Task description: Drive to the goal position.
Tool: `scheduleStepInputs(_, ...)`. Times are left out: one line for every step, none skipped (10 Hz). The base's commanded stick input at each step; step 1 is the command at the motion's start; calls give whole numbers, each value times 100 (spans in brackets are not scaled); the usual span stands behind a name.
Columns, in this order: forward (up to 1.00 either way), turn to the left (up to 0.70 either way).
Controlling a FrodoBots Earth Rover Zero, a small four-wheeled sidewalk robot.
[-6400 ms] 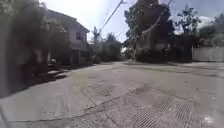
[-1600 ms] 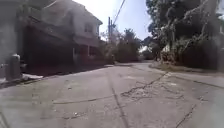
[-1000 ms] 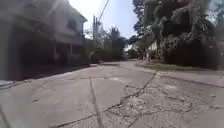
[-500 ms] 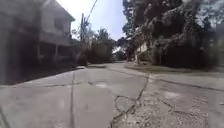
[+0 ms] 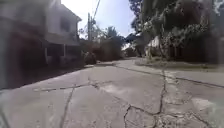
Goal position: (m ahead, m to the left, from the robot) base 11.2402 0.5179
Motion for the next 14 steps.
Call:
scheduleStepInputs(100,9)
scheduleStepInputs(100,-13)
scheduleStepInputs(100,-31)
scheduleStepInputs(100,-31)
scheduleStepInputs(100,-31)
scheduleStepInputs(100,-31)
scheduleStepInputs(100,-31)
scheduleStepInputs(100,-31)
scheduleStepInputs(100,-31)
scheduleStepInputs(100,-31)
scheduleStepInputs(100,-31)
scheduleStepInputs(100,-31)
scheduleStepInputs(100,-31)
scheduleStepInputs(100,-22)
